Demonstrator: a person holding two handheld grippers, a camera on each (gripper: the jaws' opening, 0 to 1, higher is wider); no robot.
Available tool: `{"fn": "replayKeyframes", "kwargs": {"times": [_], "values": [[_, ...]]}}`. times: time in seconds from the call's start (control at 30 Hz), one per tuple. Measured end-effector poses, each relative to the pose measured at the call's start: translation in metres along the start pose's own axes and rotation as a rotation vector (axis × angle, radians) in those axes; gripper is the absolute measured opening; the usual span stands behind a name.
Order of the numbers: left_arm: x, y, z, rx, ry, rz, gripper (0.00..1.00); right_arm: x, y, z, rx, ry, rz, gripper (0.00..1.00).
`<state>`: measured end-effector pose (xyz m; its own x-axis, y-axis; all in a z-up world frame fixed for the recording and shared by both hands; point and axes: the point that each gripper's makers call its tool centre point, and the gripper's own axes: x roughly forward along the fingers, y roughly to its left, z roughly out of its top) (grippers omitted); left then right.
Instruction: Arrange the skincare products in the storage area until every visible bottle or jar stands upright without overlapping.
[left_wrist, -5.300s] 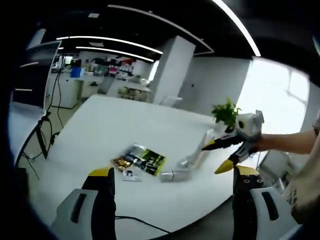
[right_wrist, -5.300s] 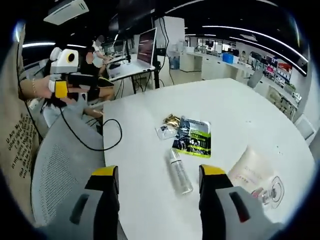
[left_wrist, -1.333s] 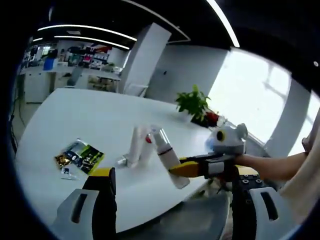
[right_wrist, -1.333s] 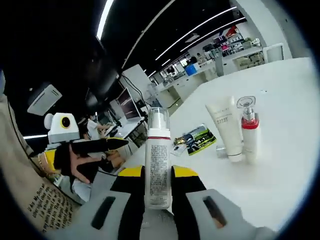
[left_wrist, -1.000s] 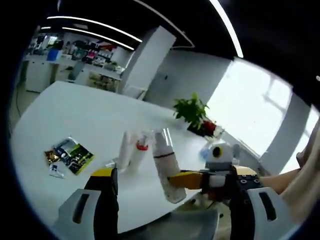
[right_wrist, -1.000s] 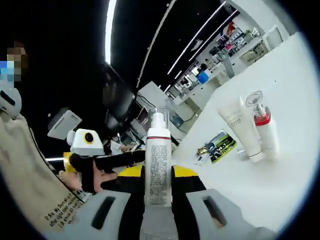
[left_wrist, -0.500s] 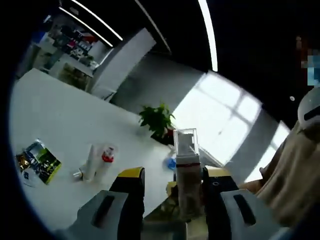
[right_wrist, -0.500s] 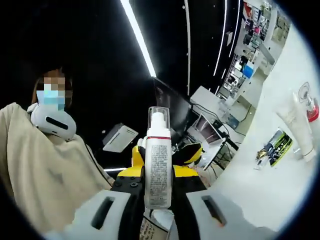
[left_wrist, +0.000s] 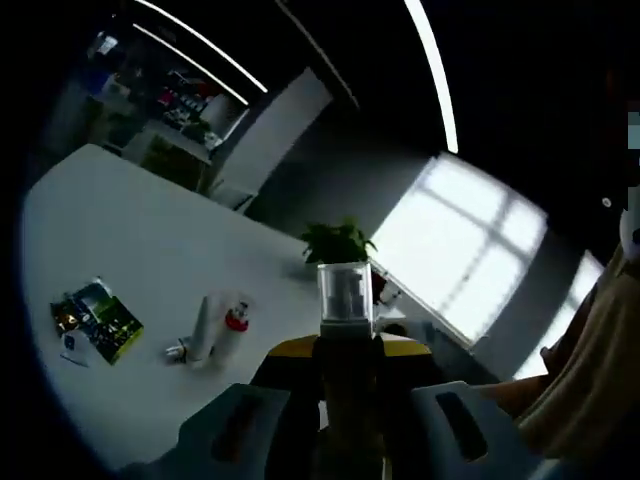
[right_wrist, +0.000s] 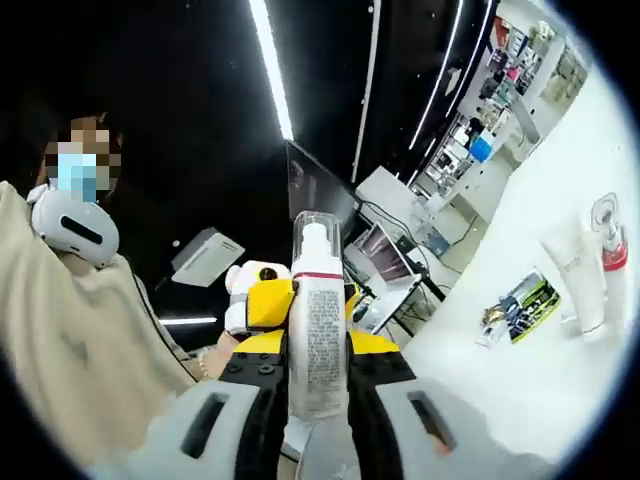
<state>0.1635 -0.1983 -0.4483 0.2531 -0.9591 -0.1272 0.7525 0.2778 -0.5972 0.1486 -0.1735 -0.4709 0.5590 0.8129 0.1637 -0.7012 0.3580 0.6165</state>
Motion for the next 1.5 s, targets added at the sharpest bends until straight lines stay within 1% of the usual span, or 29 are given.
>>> {"fn": "replayKeyframes", "kwargs": {"times": [0.07,0.1,0.13,0.17,0.2,0.23,0.3,0.33,0.37,0.4,0.47,0.53,0.6,0.7,0.87,0.93,1.0,1.03,1.07,1.1,1.13,1.17,1.2,1.23,1.3,1.33,1.37,1.43,1.5], "values": [[0.001,0.003,0.0,0.02,-0.001,0.03,0.16,0.005,-0.003,-0.005,-0.049,0.072,-0.086,0.24],[0.003,0.005,-0.001,0.035,0.007,0.052,0.16,0.007,-0.007,-0.008,-0.077,0.127,-0.153,0.24],[0.004,0.009,-0.003,0.055,0.016,0.08,0.16,0.006,-0.01,-0.01,-0.09,0.146,-0.184,0.25],[0.007,0.012,-0.006,0.07,0.029,0.109,0.16,0.007,-0.016,-0.013,-0.142,0.189,-0.255,0.26],[0.009,0.013,-0.008,0.074,0.033,0.12,0.16,0.005,-0.019,-0.015,-0.171,0.219,-0.3,0.26],[0.012,0.015,-0.009,0.072,0.032,0.14,0.16,0.005,-0.023,-0.016,-0.195,0.228,-0.347,0.26],[0.017,0.02,-0.009,0.035,0.009,0.184,0.16,0.002,-0.033,-0.012,-0.214,0.209,-0.477,0.26],[0.02,0.022,-0.007,-0.005,-0.012,0.202,0.16,-0.003,-0.039,-0.005,-0.237,0.172,-0.572,0.25],[0.022,0.022,-0.005,-0.031,-0.03,0.21,0.16,-0.005,-0.041,0.0,-0.278,0.133,-0.621,0.24],[0.025,0.023,-0.005,-0.046,-0.035,0.219,0.16,-0.008,-0.042,0.0,-0.318,0.126,-0.678,0.24],[0.032,0.022,-0.011,-0.049,-0.014,0.23,0.16,-0.016,-0.05,0.0,-0.37,0.123,-0.771,0.24],[0.035,0.022,-0.015,-0.04,-0.006,0.249,0.17,-0.02,-0.054,-0.005,-0.278,0.109,-0.795,0.23],[0.034,0.022,-0.015,-0.037,-0.014,0.26,0.17,-0.02,-0.052,-0.001,-0.296,0.095,-0.751,0.22],[0.033,0.022,-0.012,-0.036,-0.028,0.26,0.17,-0.019,-0.052,0.001,-0.302,0.096,-0.733,0.22],[0.034,0.023,-0.011,-0.017,-0.012,0.231,0.17,-0.013,-0.049,0.001,-0.207,0.056,-0.634,0.21],[0.036,0.017,-0.01,-0.009,-0.009,0.172,0.18,-0.013,-0.043,0.003,-0.161,0.018,-0.565,0.21],[0.037,0.01,-0.009,0.012,0.005,0.106,0.2,-0.013,-0.033,0.006,-0.128,0.003,-0.471,0.22],[0.037,0.005,-0.007,0.005,-0.001,0.064,0.21,-0.013,-0.027,0.007,-0.089,-0.009,-0.412,0.22],[0.037,0.0,-0.006,-0.011,0.005,0.023,0.22,-0.011,-0.02,0.009,-0.077,-0.029,-0.362,0.22],[0.037,-0.008,-0.005,-0.044,0.009,-0.043,0.23,-0.01,-0.012,0.011,-0.031,-0.048,-0.308,0.22],[0.037,-0.014,-0.002,-0.093,0.004,-0.089,0.24,-0.009,-0.002,0.014,-0.009,-0.063,-0.245,0.21],[0.036,-0.021,-0.002,-0.144,0.029,-0.151,0.25,-0.009,0.003,0.014,0.011,-0.064,-0.203,0.22],[0.035,-0.025,-0.003,-0.165,0.049,-0.19,0.26,-0.008,0.013,0.013,0.065,-0.058,-0.131,0.22],[0.034,-0.03,-0.001,-0.173,0.061,-0.242,0.27,-0.007,0.017,0.013,0.098,-0.059,-0.1,0.22],[0.03,-0.038,-0.002,-0.187,0.095,-0.309,0.25,-0.005,0.027,0.012,0.181,-0.058,-0.008,0.22],[0.027,-0.043,-0.001,-0.207,0.115,-0.357,0.23,-0.004,0.029,0.013,0.233,-0.07,0.008,0.22],[0.026,-0.042,0.0,-0.218,0.125,-0.36,0.22,-0.003,0.03,0.016,0.255,-0.099,0.021,0.22],[0.025,-0.041,0.007,-0.187,0.108,-0.366,0.22,-0.001,0.033,0.017,0.317,-0.12,0.064,0.22],[0.022,-0.039,0.01,-0.181,0.107,-0.368,0.22,0.0,0.032,0.02,0.34,-0.16,0.07,0.22]]}}
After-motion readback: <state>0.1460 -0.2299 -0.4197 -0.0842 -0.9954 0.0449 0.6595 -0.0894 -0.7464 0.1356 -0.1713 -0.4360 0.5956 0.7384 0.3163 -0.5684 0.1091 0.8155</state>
